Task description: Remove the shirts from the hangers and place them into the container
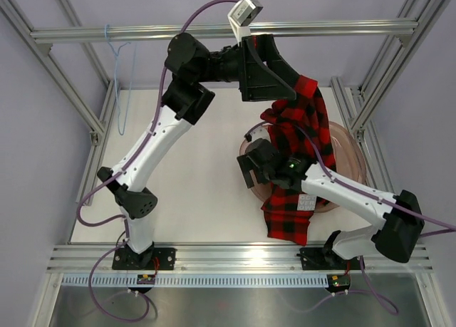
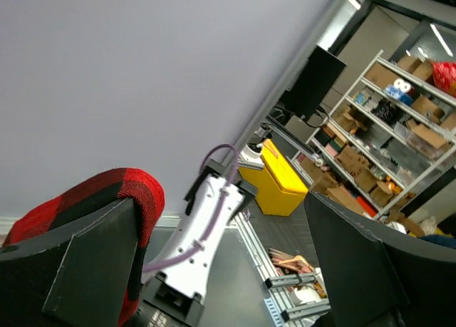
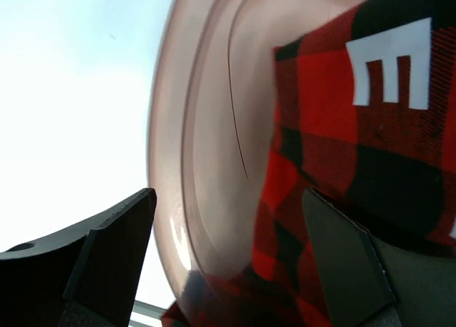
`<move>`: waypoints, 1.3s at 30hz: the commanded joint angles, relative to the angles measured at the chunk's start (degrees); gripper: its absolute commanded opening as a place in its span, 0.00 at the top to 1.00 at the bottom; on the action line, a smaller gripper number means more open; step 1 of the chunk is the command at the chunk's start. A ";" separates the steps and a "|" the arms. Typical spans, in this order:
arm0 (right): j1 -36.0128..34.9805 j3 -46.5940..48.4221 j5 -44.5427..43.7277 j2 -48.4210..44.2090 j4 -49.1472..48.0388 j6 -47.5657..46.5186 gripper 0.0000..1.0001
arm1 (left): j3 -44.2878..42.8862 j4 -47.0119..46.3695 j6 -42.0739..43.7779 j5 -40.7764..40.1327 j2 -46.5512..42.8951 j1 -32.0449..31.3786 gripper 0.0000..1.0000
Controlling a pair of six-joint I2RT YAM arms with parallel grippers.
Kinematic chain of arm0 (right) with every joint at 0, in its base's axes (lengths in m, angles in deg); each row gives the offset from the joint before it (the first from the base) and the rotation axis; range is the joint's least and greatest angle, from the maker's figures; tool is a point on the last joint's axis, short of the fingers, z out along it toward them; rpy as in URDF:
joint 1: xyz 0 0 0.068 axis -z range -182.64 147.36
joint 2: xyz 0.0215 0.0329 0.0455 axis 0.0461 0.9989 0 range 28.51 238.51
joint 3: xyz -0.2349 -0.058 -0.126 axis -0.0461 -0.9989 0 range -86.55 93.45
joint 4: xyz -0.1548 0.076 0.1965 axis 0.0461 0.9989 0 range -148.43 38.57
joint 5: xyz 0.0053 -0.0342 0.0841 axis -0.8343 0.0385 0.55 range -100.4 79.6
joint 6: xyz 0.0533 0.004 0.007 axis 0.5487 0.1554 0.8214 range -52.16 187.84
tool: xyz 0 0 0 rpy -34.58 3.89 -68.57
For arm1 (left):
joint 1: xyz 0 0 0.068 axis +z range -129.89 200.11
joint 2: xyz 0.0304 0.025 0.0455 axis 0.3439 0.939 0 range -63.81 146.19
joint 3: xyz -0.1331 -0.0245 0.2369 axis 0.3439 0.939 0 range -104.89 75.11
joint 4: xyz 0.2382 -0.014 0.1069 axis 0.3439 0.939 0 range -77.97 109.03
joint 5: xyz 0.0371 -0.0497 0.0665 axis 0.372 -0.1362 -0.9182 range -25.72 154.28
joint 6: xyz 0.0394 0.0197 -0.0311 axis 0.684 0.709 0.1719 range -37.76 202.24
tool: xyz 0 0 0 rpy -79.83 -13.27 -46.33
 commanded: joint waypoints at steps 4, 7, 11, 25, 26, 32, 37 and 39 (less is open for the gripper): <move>-0.75 5.92 4.65 -5.50 -1.85 -1.57 0.05 | -4.70 0.35 -4.01 1.81 5.78 -3.84 0.01; -0.75 6.81 6.60 -6.03 -2.37 -1.30 0.05 | -7.09 5.52 -2.09 2.08 9.93 -4.54 0.01; -0.83 6.99 7.57 -5.77 -1.94 -1.21 0.05 | -4.72 9.74 3.59 0.42 11.79 -4.72 0.01; -0.83 2.68 7.65 -6.21 -2.91 -0.42 0.05 | -1.38 48.96 37.02 -30.69 1.78 -4.19 0.01; -0.83 2.33 7.83 -6.29 -2.99 -0.42 0.05 | -1.46 48.96 37.46 -31.48 0.99 -4.28 0.01; -0.83 1.01 6.60 -9.01 -1.86 -0.60 0.05 | 1.95 47.91 42.37 -45.08 -10.08 -4.37 0.01; -0.83 1.97 6.25 -12.34 0.69 -0.42 0.05 | 12.23 45.09 45.89 -57.90 -23.61 -4.37 0.01; -0.92 2.41 4.94 -14.45 3.32 0.36 0.04 | 15.75 47.10 46.69 -62.92 -29.76 -4.37 0.01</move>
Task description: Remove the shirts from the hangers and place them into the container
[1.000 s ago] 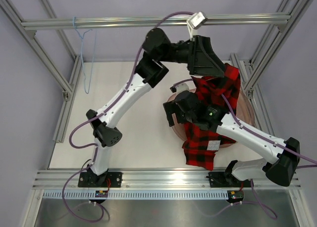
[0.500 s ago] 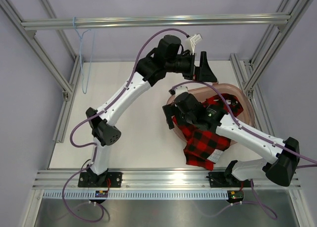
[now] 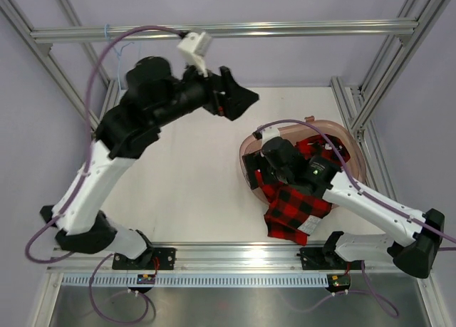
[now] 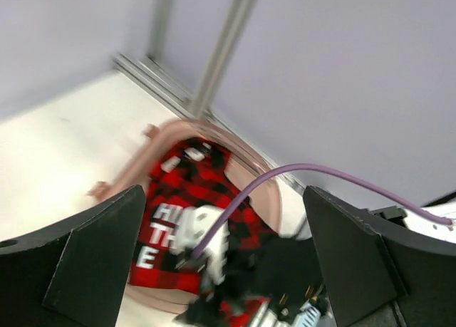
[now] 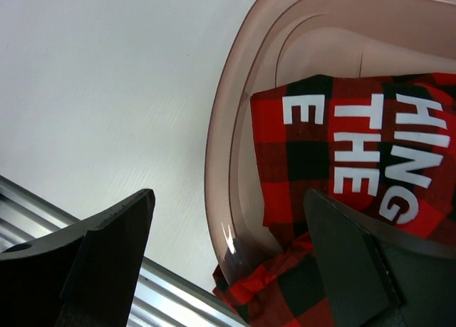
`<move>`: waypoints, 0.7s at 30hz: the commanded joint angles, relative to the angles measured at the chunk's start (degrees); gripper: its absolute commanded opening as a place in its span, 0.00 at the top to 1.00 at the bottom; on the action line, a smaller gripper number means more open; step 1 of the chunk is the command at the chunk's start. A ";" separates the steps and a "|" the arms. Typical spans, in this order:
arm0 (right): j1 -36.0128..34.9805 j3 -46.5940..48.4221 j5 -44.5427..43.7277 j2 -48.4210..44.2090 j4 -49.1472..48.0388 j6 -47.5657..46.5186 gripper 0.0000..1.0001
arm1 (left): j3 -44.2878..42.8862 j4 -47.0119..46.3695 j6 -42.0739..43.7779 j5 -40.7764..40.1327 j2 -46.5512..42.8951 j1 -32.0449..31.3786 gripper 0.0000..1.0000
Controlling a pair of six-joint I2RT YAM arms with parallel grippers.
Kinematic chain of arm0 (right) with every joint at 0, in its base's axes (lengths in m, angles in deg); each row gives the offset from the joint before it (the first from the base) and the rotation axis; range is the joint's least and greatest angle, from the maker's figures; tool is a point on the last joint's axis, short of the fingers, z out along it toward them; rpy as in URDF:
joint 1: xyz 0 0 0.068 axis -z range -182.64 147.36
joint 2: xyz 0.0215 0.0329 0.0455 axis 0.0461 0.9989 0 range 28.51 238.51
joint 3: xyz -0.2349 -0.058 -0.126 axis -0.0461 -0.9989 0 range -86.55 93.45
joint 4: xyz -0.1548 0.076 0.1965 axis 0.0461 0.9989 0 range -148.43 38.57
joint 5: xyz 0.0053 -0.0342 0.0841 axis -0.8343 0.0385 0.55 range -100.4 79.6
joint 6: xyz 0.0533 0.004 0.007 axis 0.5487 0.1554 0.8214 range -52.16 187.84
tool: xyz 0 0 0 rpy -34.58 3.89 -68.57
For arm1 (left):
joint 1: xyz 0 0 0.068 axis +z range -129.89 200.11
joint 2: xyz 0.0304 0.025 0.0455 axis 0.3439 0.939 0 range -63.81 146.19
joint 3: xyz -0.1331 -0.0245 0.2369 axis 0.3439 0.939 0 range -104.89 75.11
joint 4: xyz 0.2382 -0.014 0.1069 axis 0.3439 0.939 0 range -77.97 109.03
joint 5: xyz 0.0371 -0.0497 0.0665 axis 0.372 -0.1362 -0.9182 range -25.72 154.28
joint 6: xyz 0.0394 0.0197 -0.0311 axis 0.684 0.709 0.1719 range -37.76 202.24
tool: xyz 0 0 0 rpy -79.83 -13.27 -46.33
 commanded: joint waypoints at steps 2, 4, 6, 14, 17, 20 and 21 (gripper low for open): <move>-0.59 2.50 -3.27 -5.38 7.17 1.90 0.05 | 5.31 0.36 4.10 -18.03 -12.73 0.07 0.01; -0.60 4.43 -9.31 -5.30 12.80 6.63 0.05 | 11.02 2.56 3.48 -19.53 -16.09 0.07 0.01; -0.60 5.92 -18.24 -3.98 21.82 14.33 0.05 | 19.16 2.48 2.52 -18.84 -21.25 0.16 0.01; -0.60 1.37 -27.53 -2.84 30.75 29.58 0.06 | 43.81 -7.80 -5.48 -10.49 -37.10 -0.02 0.01; -0.60 -2.58 -25.34 -1.78 27.62 31.35 0.06 | 46.28 -9.12 -6.36 -7.95 -39.47 -0.37 0.01; -0.60 -6.01 -21.39 -1.08 22.69 30.99 0.06 | 46.81 -9.38 -6.63 -6.71 -40.18 -0.72 0.01; -0.60 -7.41 -20.07 -0.81 21.71 30.99 0.06 | 46.99 -9.91 -6.80 -6.01 -40.36 -0.81 0.01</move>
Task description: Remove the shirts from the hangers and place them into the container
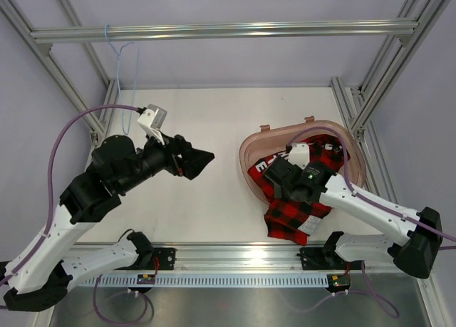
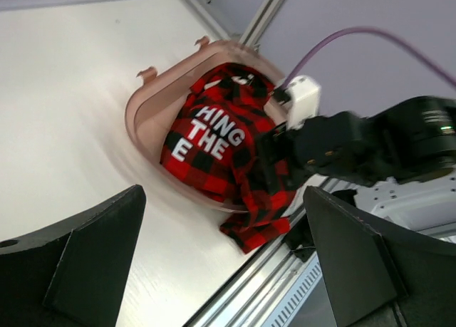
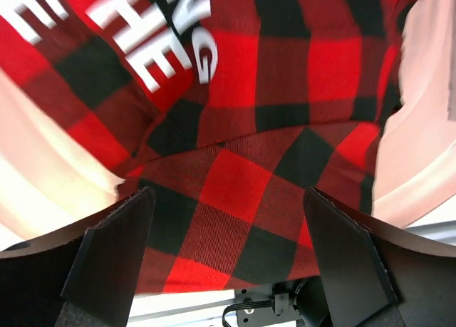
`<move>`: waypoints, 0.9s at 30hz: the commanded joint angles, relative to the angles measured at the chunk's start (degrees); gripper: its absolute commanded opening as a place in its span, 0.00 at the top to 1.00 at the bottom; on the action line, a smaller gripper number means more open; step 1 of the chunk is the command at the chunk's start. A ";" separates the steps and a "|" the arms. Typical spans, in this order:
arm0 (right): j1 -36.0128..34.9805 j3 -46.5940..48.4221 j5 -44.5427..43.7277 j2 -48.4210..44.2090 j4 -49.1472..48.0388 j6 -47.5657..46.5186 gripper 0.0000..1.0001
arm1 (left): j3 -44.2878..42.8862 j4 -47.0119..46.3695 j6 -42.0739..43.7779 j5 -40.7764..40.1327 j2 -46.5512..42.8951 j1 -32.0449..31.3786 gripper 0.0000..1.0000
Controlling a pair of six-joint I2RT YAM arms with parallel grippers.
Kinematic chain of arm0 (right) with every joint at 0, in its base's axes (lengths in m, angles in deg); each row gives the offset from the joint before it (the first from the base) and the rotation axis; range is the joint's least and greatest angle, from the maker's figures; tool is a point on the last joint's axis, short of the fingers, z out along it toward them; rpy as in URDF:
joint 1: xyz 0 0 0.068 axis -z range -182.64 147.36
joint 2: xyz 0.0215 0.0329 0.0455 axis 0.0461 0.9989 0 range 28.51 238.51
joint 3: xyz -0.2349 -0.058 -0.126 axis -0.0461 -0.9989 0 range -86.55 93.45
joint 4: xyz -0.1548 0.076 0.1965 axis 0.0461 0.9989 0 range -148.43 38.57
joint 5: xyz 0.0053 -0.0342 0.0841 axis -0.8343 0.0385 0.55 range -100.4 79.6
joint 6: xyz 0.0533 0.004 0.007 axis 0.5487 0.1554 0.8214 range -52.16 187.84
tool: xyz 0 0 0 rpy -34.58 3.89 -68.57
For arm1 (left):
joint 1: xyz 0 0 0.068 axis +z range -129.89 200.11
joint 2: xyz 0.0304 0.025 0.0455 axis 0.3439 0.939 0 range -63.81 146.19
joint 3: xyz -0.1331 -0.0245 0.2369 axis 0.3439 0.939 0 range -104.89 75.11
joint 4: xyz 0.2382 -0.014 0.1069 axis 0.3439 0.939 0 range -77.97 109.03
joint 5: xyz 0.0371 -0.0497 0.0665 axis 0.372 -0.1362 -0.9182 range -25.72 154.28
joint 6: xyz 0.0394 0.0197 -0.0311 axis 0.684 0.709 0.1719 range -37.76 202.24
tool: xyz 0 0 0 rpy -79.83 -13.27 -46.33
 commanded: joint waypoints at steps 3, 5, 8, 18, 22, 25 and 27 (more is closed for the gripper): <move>-0.42 -3.71 1.01 1.66 -4.83 5.05 0.06 | 0.28 -7.95 -1.69 4.34 -3.36 -0.88 0.01; -0.51 -4.24 1.10 2.28 -5.53 5.67 0.08 | 0.54 -8.21 -1.43 4.69 -3.71 -0.88 0.01; -0.60 -5.12 1.10 2.89 -6.94 6.72 0.25 | 0.81 -7.78 -1.16 4.25 -4.41 -0.97 0.01; -0.68 -5.57 0.66 5.44 -8.52 7.61 0.70 | 0.98 -6.63 -1.34 4.78 -7.84 -1.05 0.01; -0.77 -3.46 -1.36 6.67 -8.18 7.34 0.83 | 0.98 -6.55 -1.43 5.04 -8.63 -1.05 0.01; -0.68 -1.00 -3.20 7.90 -6.77 7.43 1.00 | 1.25 -6.54 -1.69 5.22 -9.07 -1.05 0.01; -0.68 1.11 -4.26 8.26 -6.59 6.47 1.00 | 1.69 -6.90 -1.95 5.57 -9.51 -0.97 0.01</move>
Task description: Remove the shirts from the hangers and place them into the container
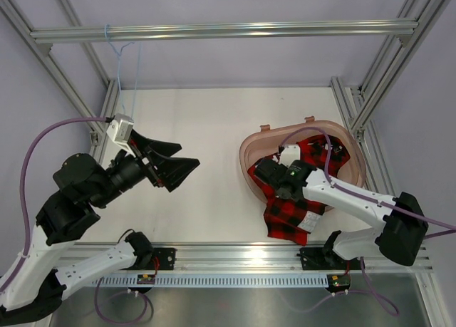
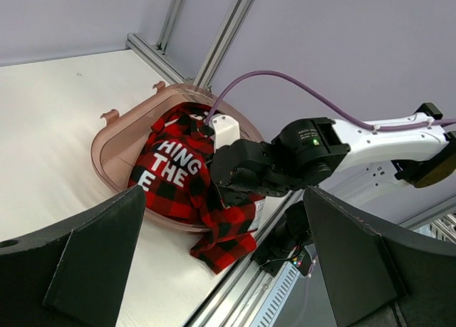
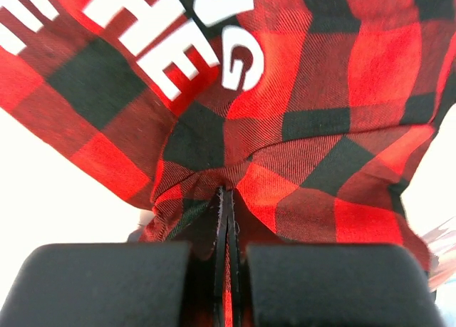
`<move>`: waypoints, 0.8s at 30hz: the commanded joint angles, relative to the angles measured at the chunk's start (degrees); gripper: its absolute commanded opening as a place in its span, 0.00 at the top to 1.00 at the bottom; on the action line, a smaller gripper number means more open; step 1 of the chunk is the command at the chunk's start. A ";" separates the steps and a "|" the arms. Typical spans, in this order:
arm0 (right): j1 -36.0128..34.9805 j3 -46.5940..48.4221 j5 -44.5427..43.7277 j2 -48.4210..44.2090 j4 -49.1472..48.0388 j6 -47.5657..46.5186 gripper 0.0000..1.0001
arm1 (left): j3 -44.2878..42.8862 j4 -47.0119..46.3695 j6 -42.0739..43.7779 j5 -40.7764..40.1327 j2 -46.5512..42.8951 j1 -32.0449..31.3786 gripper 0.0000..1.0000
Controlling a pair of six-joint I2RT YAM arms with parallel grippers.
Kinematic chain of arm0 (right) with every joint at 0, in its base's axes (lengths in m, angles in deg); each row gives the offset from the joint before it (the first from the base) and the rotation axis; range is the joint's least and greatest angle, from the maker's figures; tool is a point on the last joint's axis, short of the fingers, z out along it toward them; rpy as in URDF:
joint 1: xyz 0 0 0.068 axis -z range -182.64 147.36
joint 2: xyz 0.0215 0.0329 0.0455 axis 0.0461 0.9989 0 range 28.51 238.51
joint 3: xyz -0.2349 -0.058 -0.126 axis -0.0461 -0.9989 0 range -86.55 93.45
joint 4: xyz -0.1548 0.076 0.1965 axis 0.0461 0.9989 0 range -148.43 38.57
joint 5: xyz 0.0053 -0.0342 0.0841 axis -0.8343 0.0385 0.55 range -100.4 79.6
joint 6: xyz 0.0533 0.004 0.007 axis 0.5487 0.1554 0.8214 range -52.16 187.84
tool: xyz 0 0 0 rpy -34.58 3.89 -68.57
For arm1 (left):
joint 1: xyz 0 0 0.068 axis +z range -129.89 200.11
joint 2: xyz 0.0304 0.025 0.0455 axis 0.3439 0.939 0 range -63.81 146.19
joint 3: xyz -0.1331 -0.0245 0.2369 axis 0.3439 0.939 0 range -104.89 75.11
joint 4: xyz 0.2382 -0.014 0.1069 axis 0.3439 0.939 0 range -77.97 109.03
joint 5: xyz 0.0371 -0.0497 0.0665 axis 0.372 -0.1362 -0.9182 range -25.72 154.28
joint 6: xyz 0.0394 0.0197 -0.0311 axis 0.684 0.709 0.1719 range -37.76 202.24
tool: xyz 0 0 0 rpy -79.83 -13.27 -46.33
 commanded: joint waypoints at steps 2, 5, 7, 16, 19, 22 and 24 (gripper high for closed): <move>-0.60 6.45 -8.67 0.65 1.91 0.30 1.00 | 0.84 -2.63 -0.84 1.66 -1.06 -0.40 0.01; 0.28 14.07 -12.98 0.65 4.73 -2.94 1.00 | 1.54 -3.25 -1.19 2.18 -1.15 -0.40 0.01; 3.25 17.78 -14.05 0.13 6.05 -5.66 1.00 | 1.80 -3.60 -1.37 2.45 -0.88 -0.31 0.01; 18.12 38.78 -11.60 -2.87 2.80 -27.55 1.00 | 3.65 -4.74 -1.19 2.19 -1.14 -0.40 0.01; 20.93 46.78 -9.58 -0.41 3.15 -33.18 1.00 | 4.26 -5.53 -1.10 2.45 -1.06 -0.31 0.01; 22.69 55.39 -8.79 3.37 3.94 -37.83 1.00 | 4.62 -5.80 -1.37 2.27 -0.62 -0.31 0.01; 24.27 61.46 -8.09 5.92 4.64 -39.42 1.00 | 4.79 -5.71 -1.37 2.18 -0.35 -0.40 0.01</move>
